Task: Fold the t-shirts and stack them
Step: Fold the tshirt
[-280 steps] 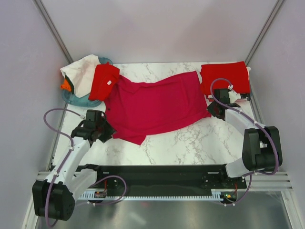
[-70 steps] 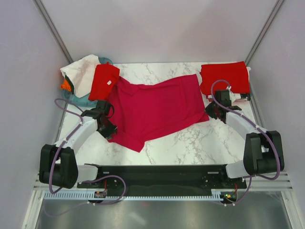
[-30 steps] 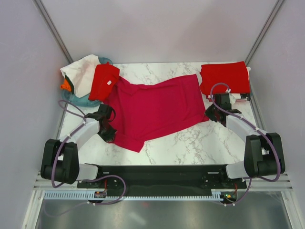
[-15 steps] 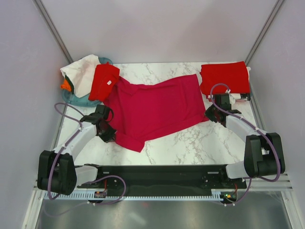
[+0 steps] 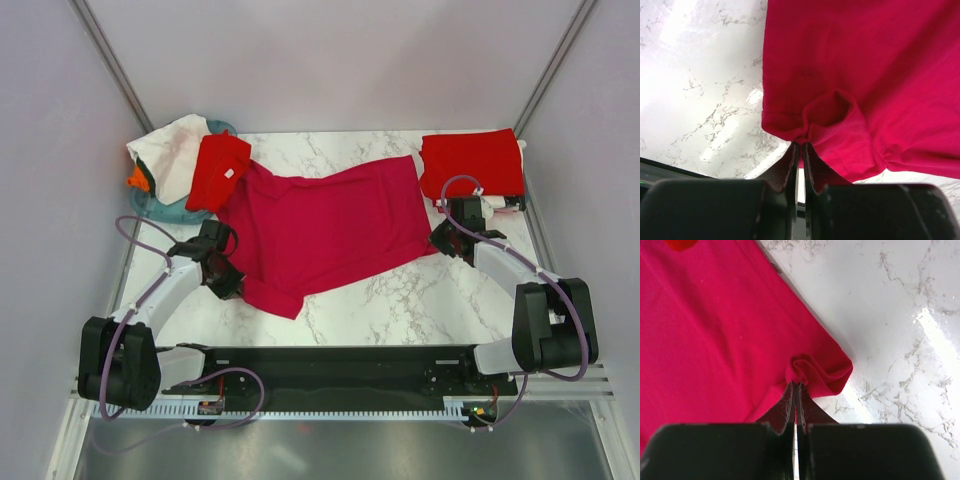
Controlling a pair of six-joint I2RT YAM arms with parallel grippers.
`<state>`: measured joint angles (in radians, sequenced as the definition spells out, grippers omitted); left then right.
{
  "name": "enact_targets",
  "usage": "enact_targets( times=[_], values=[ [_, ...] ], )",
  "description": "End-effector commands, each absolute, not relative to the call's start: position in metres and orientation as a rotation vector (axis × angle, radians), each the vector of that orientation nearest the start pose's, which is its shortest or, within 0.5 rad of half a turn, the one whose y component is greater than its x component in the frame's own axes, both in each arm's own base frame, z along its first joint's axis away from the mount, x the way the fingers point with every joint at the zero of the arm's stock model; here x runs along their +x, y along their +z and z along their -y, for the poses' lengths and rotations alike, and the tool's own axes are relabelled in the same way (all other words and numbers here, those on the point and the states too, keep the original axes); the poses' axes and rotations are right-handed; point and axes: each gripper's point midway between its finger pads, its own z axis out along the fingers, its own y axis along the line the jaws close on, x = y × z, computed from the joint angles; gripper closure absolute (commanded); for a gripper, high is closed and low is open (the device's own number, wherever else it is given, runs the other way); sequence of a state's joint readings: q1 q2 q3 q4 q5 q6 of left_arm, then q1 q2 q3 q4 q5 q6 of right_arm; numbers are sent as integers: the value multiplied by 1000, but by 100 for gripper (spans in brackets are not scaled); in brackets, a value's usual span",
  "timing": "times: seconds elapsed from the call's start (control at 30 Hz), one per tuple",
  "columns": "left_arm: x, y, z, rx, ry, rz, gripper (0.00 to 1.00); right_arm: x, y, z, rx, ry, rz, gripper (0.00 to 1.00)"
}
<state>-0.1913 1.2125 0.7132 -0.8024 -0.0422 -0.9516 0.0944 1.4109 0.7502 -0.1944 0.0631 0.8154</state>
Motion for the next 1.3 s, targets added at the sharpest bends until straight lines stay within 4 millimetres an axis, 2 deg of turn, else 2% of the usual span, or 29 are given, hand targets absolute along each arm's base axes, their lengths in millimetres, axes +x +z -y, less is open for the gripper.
enact_targets(
  times=[0.0, 0.07, 0.13, 0.17, 0.2, 0.27, 0.3, 0.63, 0.83, 0.93, 1.27],
  values=[
    [204, 53, 66, -1008, -181, -2687, 89, 351, 67, -55, 876, 351, -2266, 100],
    [205, 54, 67, -1006, -189, -2683, 91, 351, 68, -55, 876, 355, -2264, 100],
    [206, 55, 69, -995, -205, -2684, 86, 352, 68, -54, 876, 352, -2262, 100],
    [206, 56, 69, -987, -212, -2685, 80, 352, 69, -55, 876, 353, -2259, 100],
    [206, 56, 70, -970, -216, -2689, 80, 351, 68, -55, 876, 354, -2262, 100],
    [205, 55, 69, -962, -207, -2693, 94, 351, 68, -54, 878, 354, -2264, 100],
    [205, 55, 69, -971, -206, -2689, 98, 351, 68, -55, 875, 357, -2264, 100],
    [205, 64, 76, -954, -274, -2683, 98, 352, 69, -56, 874, 361, -2263, 100],
    [209, 87, 81, -996, -339, -2641, 98, 356, 78, -58, 862, 380, -2246, 100],
    [212, 101, 81, -1032, -358, -2619, 98, 358, 89, -57, 862, 392, -2223, 100],
    [239, 136, 78, -1127, -480, -2512, 98, 368, 105, -53, 900, 376, -2187, 100]
  ],
)
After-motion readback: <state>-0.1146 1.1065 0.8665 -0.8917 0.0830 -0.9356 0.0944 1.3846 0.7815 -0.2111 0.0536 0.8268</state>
